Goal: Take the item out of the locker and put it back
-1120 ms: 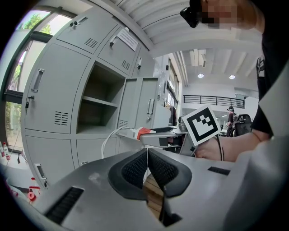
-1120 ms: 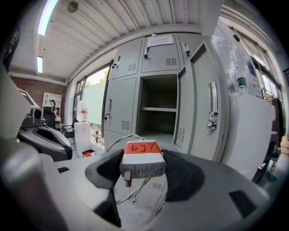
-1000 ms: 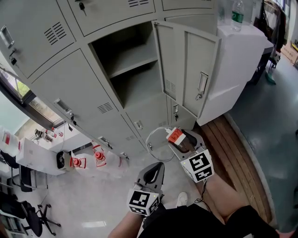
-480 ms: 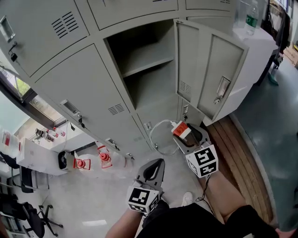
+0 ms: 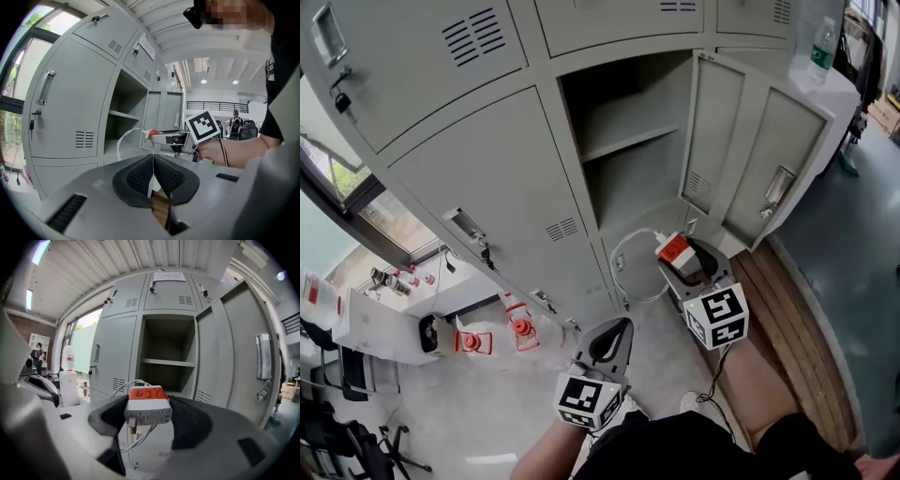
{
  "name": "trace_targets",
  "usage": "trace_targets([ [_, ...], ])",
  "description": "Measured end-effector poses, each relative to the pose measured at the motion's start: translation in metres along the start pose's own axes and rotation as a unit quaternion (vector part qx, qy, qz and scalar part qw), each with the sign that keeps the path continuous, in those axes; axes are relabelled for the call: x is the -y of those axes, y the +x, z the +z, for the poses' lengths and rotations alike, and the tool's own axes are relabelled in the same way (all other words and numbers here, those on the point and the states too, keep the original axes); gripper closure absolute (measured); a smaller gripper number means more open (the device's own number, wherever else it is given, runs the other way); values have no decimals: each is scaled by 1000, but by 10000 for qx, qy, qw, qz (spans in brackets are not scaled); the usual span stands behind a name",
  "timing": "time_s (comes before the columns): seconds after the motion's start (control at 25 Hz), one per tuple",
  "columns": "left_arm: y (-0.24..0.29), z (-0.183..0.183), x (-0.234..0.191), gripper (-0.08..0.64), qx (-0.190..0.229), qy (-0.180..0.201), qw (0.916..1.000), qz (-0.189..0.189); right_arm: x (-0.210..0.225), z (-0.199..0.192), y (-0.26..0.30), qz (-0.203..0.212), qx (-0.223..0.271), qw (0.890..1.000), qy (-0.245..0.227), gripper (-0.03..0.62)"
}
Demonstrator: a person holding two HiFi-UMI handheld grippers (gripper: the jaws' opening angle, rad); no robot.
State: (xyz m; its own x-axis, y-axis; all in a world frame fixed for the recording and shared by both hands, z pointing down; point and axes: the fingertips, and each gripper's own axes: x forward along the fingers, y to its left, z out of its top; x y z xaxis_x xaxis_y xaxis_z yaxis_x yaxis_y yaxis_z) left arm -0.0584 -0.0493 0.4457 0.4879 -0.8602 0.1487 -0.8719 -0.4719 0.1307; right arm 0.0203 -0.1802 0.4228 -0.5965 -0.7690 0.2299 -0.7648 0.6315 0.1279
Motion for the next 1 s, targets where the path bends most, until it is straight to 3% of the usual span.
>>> trace_targets([
  [0.36,-13,10,-32,543,150,25,9994,-303,-4,26,24,-478,81,9988,-77,267],
  [0.68,-13,15,-44,543,195,70,9992,-353,16,41,46,-775,117,9969,-91,267],
  [1.0,17,21,-52,543,157,74,9995,-257,46,42,88,-777,143,9967,169,267],
])
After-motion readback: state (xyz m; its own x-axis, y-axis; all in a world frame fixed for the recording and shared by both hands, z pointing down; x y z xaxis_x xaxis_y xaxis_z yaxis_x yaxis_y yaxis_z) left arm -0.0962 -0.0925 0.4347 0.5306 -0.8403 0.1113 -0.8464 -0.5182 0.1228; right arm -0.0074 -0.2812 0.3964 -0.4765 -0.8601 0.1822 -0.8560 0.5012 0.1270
